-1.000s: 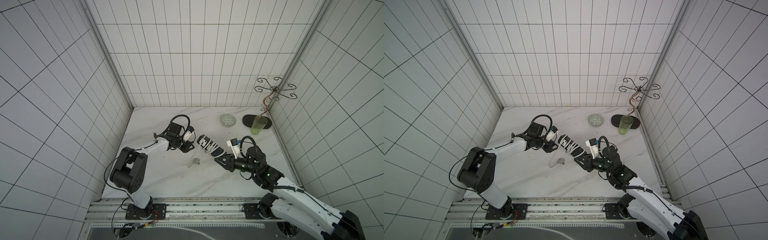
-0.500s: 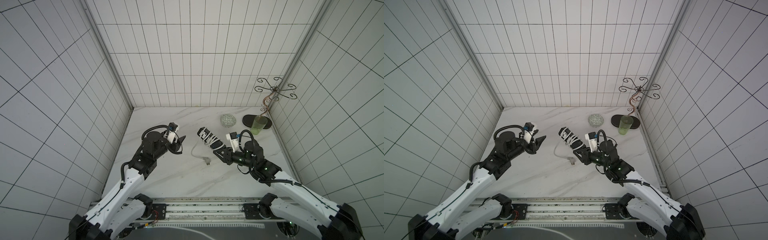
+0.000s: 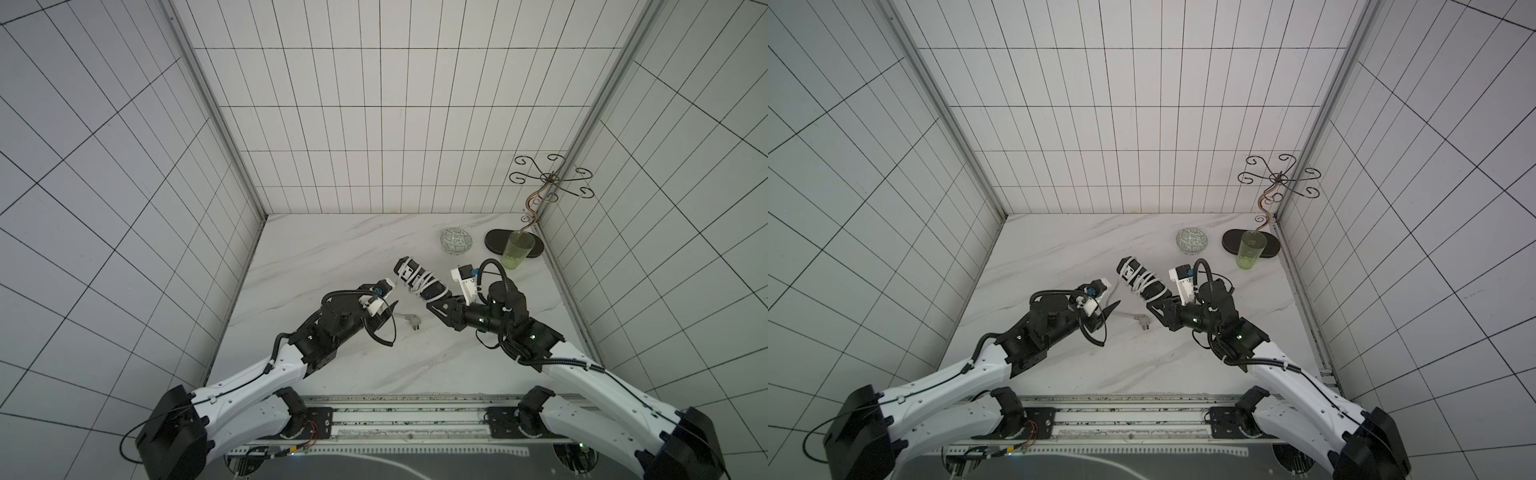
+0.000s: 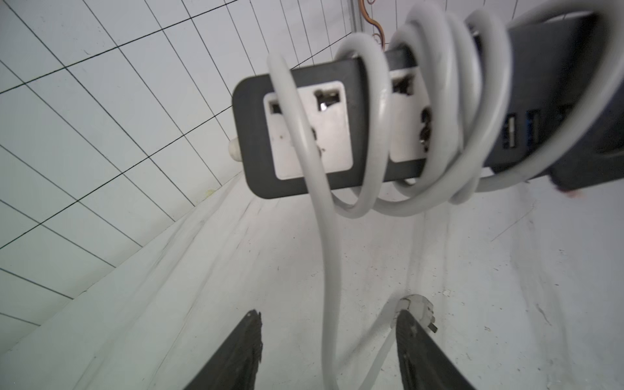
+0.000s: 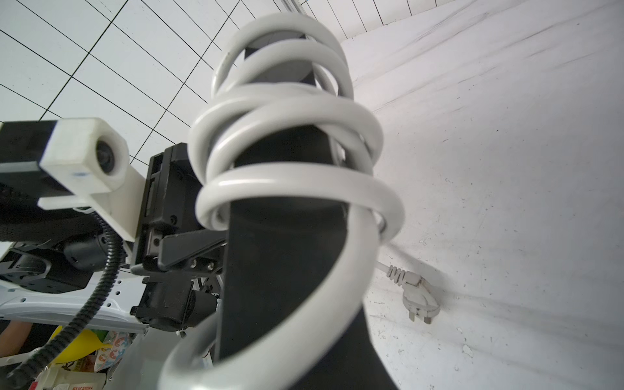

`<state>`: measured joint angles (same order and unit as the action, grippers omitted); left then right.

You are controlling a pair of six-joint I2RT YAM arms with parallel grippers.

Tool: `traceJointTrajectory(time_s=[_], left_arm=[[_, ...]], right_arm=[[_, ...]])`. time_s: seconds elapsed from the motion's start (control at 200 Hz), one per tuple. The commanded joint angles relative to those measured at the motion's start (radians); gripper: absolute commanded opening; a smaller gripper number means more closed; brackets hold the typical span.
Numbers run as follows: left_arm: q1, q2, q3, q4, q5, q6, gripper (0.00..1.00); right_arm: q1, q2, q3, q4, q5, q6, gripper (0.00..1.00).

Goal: Unwrap the cord wrapped around the power strip
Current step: Unwrap the power cord from the power strip.

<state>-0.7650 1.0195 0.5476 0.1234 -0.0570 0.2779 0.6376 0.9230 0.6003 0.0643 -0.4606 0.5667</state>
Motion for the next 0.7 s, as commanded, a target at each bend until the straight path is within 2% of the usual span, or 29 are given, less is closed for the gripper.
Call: traceJointTrajectory(time_s=[0.0, 0.165, 0.36, 0.48, 0.58, 0.695], left_arm=[[-0.005, 0.025, 0.015, 0.087, -0.082, 0.068, 0.59], [-0.005, 0.085, 0.018, 0.094, -0.05, 0.092, 0.42], [-0.005, 0.114, 0.013, 0.125, -0.042, 0.096, 0.29], [-0.005, 0.105, 0.023, 0.109, -0.05, 0.113, 0.11], [-0.005, 0.053, 0.048, 0.048, -0.046, 0.114, 0.01], [-0.006, -0.023, 0.063, 0.014, -0.041, 0.129, 0.0]], right_arm=[[0.009, -0.032, 0.142, 0.061, -0.025, -0.018, 0.0], [0.008, -0.035, 0.142, 0.06, -0.029, -0.016, 0.0], [0.009, -0.038, 0.143, 0.058, -0.03, -0.02, 0.0], [0.008, -0.043, 0.141, 0.046, -0.008, -0.028, 0.0], [0.008, -0.044, 0.132, 0.038, 0.016, -0.041, 0.0], [0.008, -0.024, 0.119, 0.033, 0.008, -0.051, 0.0]])
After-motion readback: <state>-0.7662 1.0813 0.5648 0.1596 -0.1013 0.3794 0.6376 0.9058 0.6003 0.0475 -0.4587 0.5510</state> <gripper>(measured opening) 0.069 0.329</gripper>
